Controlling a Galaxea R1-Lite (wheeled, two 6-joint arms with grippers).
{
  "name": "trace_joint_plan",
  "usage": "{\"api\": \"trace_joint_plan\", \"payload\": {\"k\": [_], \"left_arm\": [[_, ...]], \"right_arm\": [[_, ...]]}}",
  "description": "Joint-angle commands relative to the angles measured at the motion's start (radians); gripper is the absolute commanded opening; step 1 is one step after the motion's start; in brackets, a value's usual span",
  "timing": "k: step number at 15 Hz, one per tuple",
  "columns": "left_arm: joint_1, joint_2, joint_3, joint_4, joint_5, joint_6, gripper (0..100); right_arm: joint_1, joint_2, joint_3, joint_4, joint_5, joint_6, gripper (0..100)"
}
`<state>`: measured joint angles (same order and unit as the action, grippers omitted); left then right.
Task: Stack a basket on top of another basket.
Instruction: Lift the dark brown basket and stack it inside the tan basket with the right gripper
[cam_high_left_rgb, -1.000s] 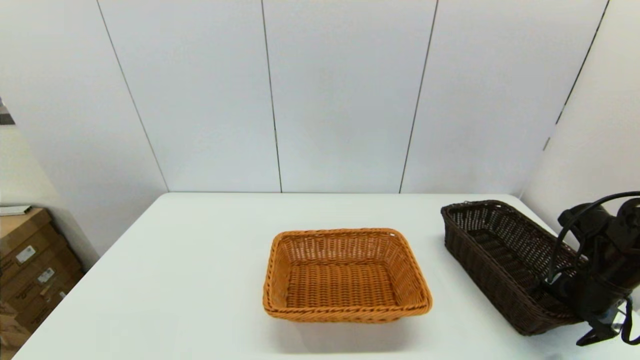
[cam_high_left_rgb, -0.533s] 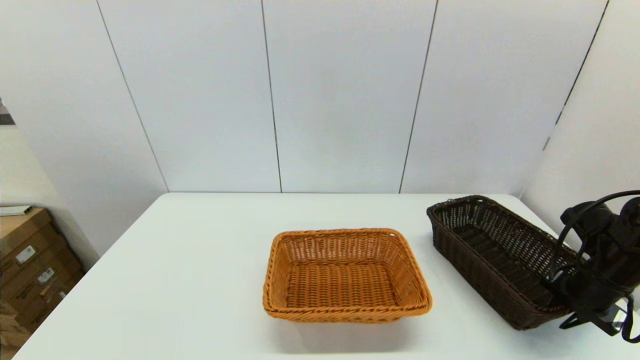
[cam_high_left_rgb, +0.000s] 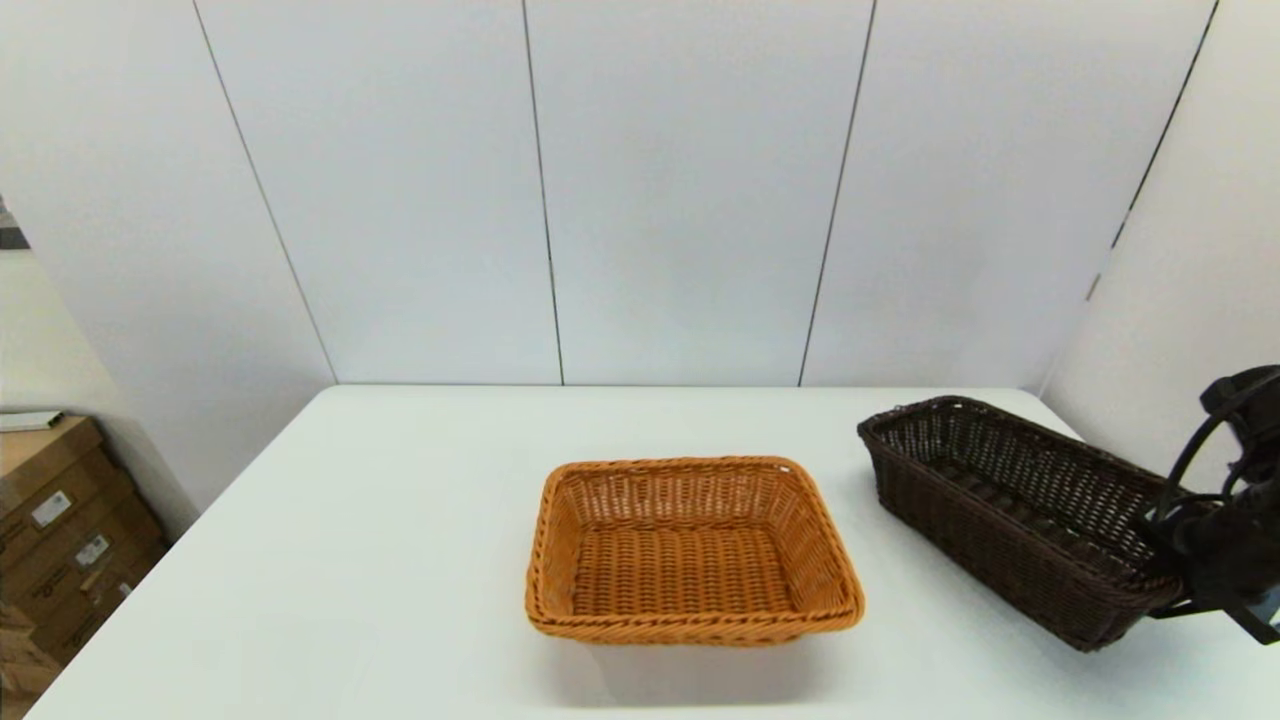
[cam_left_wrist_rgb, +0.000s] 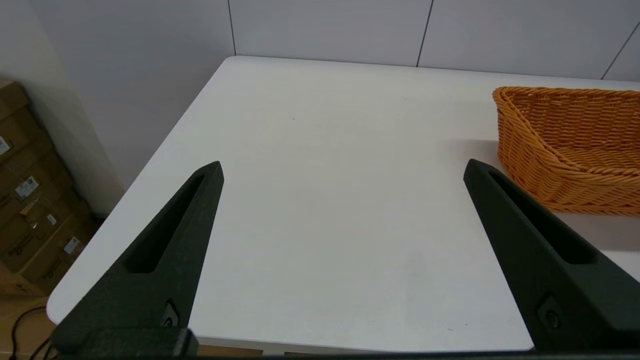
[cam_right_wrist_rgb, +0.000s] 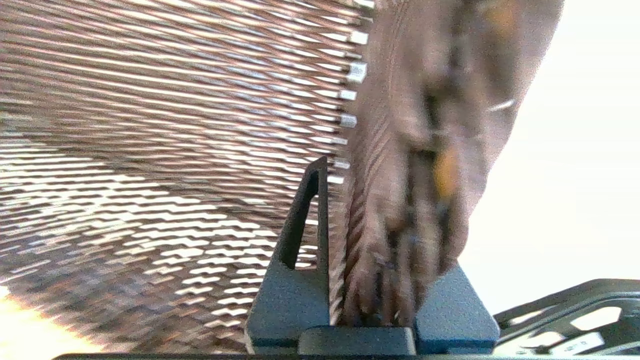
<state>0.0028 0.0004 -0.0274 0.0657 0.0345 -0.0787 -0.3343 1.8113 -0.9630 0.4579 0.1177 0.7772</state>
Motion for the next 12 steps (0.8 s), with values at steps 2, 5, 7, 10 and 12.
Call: {"api": "trace_joint_plan", "payload": {"k": [2, 5, 7, 10, 12], "left_arm": [[0.000, -0.002, 0.000, 0.000, 0.001, -0.001, 100], [0.000, -0.002, 0.000, 0.000, 0.001, -0.001, 100], [0.000, -0.002, 0.000, 0.000, 0.001, -0.001, 100], [0.000, -0.002, 0.000, 0.000, 0.001, -0.001, 100], [0.000, -0.002, 0.000, 0.000, 0.001, -0.001, 100]], "right_arm": [[-0.063, -0.254, -0.069, 0.070, 0.194, 0.005, 0], [-0.063, -0.362, -0.152, 0.180, 0.358, 0.005, 0], [-0.031, -0.438, -0.195, 0.220, 0.450, 0.007, 0], [0.161, -0.512, -0.234, 0.220, 0.465, 0.010, 0], [0.337, -0.510, -0.258, 0.212, 0.461, 0.005, 0]]}}
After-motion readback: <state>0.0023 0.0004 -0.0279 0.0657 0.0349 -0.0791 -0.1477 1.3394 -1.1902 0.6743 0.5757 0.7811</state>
